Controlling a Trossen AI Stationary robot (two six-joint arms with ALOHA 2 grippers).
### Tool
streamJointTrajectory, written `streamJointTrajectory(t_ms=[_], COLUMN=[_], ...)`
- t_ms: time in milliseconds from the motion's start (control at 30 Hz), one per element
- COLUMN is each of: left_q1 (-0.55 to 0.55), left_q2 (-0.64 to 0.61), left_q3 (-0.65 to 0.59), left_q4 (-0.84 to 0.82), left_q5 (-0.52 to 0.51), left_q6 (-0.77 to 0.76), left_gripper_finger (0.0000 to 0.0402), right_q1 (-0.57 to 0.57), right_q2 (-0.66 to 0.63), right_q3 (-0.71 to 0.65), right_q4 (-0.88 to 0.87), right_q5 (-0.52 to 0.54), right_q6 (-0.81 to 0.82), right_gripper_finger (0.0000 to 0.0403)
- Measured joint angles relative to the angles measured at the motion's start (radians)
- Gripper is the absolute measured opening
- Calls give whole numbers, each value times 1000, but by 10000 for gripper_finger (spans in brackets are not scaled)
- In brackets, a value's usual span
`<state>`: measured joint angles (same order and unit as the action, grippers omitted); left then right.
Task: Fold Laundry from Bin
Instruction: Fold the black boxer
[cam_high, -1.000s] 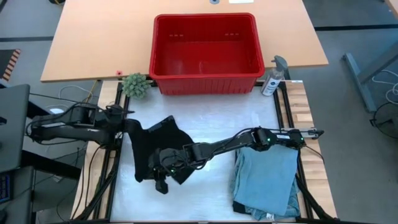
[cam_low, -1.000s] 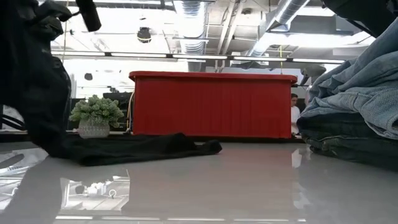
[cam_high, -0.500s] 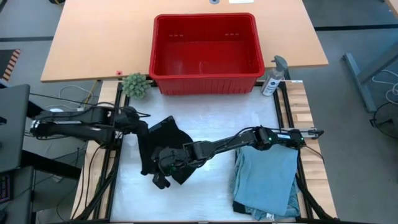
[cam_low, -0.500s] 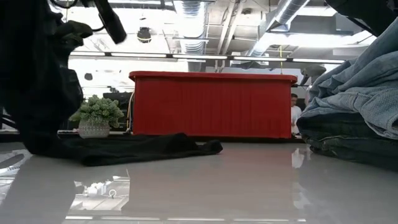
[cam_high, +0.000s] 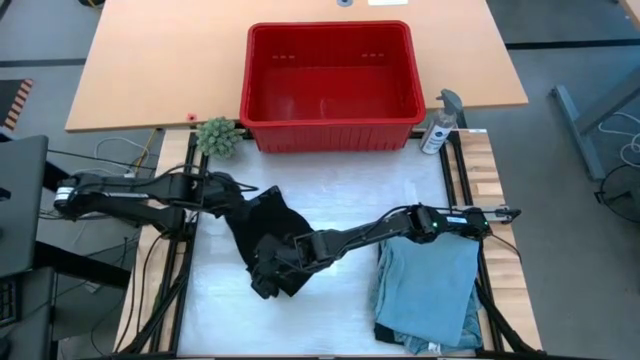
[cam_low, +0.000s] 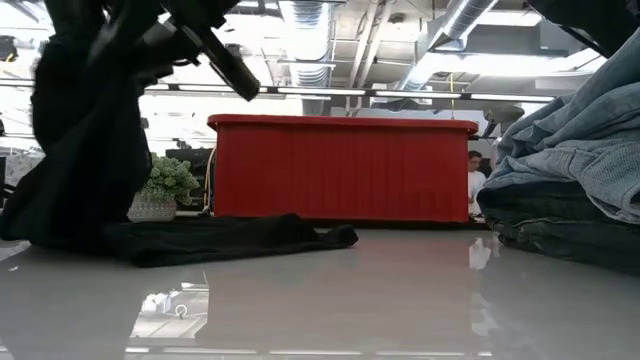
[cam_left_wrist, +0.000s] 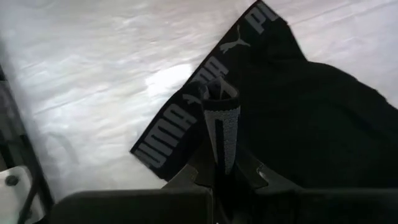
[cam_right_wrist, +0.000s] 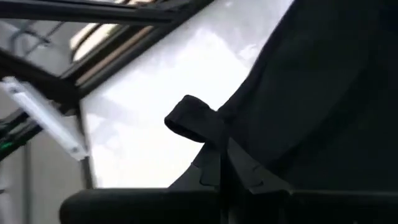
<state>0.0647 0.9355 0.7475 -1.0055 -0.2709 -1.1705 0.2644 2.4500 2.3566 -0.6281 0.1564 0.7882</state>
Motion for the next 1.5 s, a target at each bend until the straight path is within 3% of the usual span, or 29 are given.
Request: streamJointTrajectory(t_ms=[367, 733, 933, 1233, 1500], left_q1=[6, 11, 11, 21, 29], left_q2=[34, 85, 162, 315, 343], left_q3=[0, 0, 0, 0, 0], left_q4=[125, 174, 237, 329, 383], left_q5=[-43, -41, -34, -24, -50], left_q6=[7, 5, 30, 59, 60], left_gripper_finger=[0, 0, 0, 0, 1], right_q1=[11, 17, 23, 21, 22], right_q2=[-69, -70, -70, -70, -70], right_q3=[0, -14, -11, -10, -10], right_q4=[-275, -415, -418, -441, -454], right_q5=[187, 187, 122, 120, 123], right_q6=[27, 112, 131, 132, 131], right_gripper_finger=[22, 22, 22, 22, 22])
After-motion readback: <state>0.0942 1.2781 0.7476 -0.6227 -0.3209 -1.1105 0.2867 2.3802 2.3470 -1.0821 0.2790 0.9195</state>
